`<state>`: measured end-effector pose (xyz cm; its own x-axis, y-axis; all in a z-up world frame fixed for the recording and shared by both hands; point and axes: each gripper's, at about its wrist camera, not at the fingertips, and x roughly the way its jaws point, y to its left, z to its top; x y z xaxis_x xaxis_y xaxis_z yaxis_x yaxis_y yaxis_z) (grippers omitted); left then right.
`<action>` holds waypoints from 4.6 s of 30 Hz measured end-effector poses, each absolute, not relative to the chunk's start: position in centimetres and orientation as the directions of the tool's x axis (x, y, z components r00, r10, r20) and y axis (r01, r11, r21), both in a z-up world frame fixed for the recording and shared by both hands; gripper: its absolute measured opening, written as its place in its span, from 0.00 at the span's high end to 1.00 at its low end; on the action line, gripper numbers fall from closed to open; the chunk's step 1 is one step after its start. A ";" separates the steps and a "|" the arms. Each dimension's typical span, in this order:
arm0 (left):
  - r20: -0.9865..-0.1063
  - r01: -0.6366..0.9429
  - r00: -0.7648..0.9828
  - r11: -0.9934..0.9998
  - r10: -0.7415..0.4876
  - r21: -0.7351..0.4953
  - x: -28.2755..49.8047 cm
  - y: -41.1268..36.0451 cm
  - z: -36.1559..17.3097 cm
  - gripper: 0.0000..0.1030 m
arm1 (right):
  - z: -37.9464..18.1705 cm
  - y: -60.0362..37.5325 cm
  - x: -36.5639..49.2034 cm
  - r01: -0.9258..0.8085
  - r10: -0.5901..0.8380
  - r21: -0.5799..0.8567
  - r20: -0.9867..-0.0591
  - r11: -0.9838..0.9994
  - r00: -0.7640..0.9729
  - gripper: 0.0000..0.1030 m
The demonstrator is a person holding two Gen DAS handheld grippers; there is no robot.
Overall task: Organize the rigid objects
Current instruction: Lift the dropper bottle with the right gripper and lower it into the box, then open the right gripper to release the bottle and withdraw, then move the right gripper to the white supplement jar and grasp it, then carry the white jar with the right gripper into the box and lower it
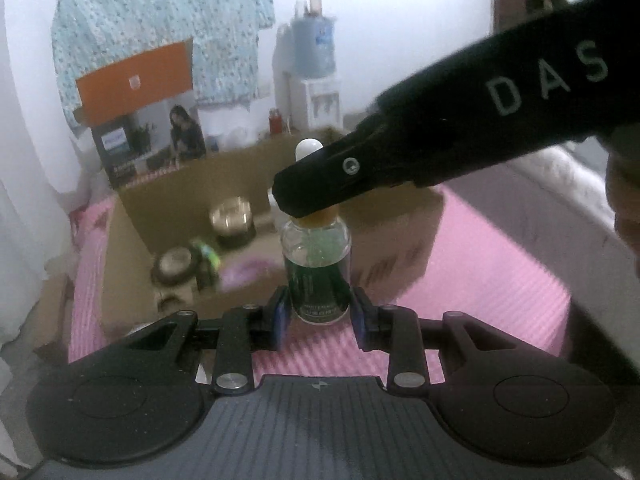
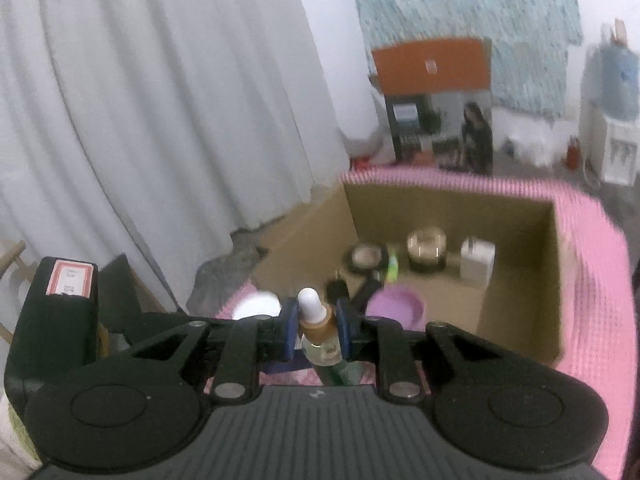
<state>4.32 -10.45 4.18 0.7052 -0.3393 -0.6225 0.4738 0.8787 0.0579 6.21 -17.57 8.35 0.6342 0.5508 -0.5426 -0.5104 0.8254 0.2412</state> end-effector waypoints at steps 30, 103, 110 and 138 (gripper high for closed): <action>-0.847 0.297 0.433 0.936 -0.308 -0.188 23.7 -12.4 -0.6 0.70 | 3.5 -20.2 27.1 -0.407 0.498 0.317 -0.713 0.857 0.494 0.88; -0.716 0.273 0.679 0.961 -0.164 0.038 8.9 -2.6 -2.7 0.48 | -2.3 -11.6 14.3 -0.263 0.697 0.658 -0.579 0.706 0.423 0.53; -0.722 0.297 0.665 0.955 -0.189 0.024 8.1 -3.6 -2.7 0.49 | -2.2 -12.5 13.5 -0.249 0.685 0.653 -0.586 0.715 0.432 0.53; -0.717 0.321 0.673 0.945 -0.184 0.058 6.3 -6.1 -1.6 0.49 | -1.8 -15.1 11.7 -0.236 0.691 0.670 -0.568 0.704 0.448 0.52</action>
<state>6.31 -6.08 -1.57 0.6726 -0.1841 -0.7167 0.3209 0.9453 0.0584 11.69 -15.13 -1.80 0.4481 0.6907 -0.5676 -0.2363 0.7038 0.6699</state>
